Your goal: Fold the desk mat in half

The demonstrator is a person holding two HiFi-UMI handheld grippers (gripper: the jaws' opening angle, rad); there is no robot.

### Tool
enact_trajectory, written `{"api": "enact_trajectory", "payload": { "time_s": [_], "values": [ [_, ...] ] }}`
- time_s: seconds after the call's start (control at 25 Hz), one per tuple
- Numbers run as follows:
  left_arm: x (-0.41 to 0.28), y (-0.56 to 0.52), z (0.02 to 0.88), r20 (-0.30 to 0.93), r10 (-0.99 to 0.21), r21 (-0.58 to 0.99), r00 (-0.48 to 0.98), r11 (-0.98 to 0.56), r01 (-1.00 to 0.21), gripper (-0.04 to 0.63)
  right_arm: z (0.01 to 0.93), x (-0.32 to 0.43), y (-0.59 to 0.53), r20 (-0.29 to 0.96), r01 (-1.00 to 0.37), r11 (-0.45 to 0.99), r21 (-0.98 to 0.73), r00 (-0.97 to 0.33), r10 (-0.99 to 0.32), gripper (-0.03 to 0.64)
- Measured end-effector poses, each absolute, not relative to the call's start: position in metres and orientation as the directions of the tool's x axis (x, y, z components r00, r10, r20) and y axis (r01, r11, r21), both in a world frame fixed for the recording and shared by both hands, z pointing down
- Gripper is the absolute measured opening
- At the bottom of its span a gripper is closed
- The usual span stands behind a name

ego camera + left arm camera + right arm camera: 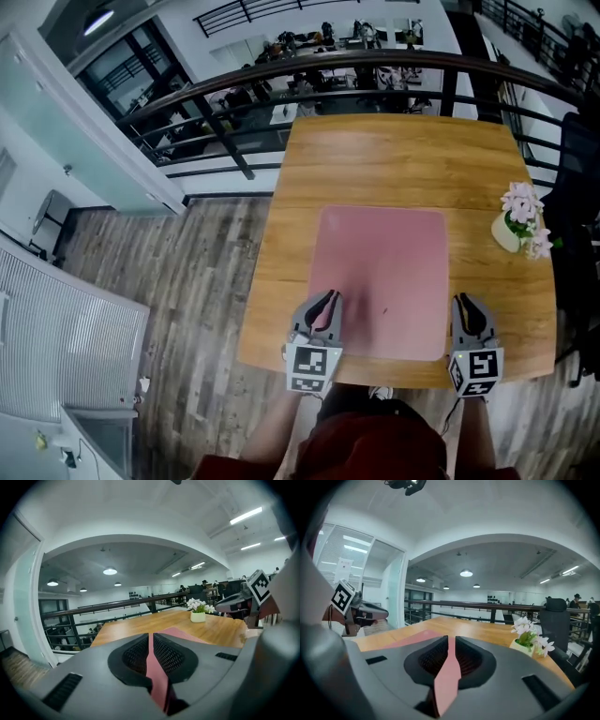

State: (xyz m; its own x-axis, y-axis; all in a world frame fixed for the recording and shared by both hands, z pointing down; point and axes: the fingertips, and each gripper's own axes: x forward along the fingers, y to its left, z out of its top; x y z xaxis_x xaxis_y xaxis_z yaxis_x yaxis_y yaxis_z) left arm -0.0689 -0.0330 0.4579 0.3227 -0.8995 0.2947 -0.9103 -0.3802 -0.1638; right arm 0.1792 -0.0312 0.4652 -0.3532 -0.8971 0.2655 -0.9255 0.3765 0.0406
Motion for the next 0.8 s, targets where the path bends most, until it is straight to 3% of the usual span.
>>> {"api": "enact_trajectory", "payload": {
  "time_s": [0.48,0.8],
  "values": [
    [-0.084,0.019,0.568,0.613,-0.680,-0.209,0.402,-0.630,-0.748,0.170,0.560,0.142,0.006,0.508,-0.782,0.615,0.100,-0.492,-0.707,0.106],
    [-0.103,0.057,0.624,0.794,-0.467,-0.212,0.389,-0.812,-0.543,0.226,0.611,0.124,0.036,0.655,-0.590,0.798,0.122,-0.557,-0.511,0.164]
  ]
}}
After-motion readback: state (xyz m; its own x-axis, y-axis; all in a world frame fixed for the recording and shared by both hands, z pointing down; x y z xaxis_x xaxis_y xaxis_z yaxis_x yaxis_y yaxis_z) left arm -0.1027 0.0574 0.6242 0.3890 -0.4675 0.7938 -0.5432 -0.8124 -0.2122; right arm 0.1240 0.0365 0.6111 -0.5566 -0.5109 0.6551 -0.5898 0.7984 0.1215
